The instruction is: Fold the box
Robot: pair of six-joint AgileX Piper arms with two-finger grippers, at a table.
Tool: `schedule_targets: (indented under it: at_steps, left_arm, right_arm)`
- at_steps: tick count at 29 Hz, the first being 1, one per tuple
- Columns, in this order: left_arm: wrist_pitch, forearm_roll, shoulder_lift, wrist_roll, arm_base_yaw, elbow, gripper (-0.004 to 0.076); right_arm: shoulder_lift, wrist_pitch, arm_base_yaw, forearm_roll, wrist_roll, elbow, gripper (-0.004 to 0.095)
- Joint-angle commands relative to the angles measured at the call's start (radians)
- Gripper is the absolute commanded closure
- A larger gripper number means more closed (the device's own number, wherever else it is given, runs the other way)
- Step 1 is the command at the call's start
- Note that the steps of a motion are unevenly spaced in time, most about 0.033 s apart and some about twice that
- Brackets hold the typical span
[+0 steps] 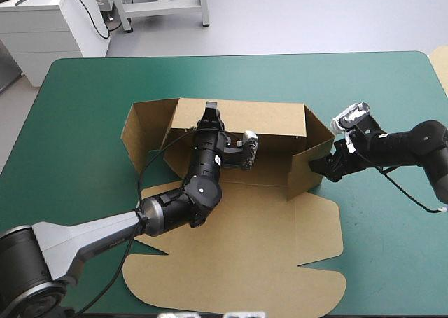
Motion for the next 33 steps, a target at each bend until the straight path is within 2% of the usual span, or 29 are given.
schedule_targets:
  at_steps: [1,9,14,17,25,31,32,33]
  left_arm:
    - [-0.008,0.062,-0.035,-0.001,-0.003,-0.023,0.0731]
    - [-0.009,0.062,-0.035,-0.001,-0.003,-0.023,0.0731]
    - [-0.011,0.062,-0.035,-0.001,-0.003,-0.023,0.0731]
    - [-0.011,0.062,-0.035,-0.001,-0.003,-0.023,0.0731]
    - [-0.012,0.062,-0.035,-0.001,-0.003,-0.023,0.0731]
    - [-0.015,0.062,-0.035,-0.001,-0.003,-0.023,0.0731]
    - [-0.015,0.062,-0.035,-0.001,-0.003,-0.023,0.0731]
    - [-0.015,0.062,-0.035,-0.001,-0.003,-0.023,0.0731]
  right_arm:
    - [-0.047,0.043,0.000,0.043,0.032,-0.030,0.0096]
    - [-0.045,-0.055,0.003,0.074,0.018,0.012,0.0096]
    - [-0.039,-0.054,0.003,0.191,-0.073,0.021,0.0096]
    - [-0.037,-0.060,0.003,0.212,-0.083,0.024,0.0095]
    - [-0.043,-0.177,0.037,0.310,-0.112,0.126,0.0095]
    - [-0.059,-0.456,0.228,0.282,-0.071,0.175,0.0098]
    - [-0.059,-0.578,0.291,0.277,-0.039,0.188,0.0098]
    - [-0.059,-0.635,0.317,0.277,-0.026,0.195,0.0098]
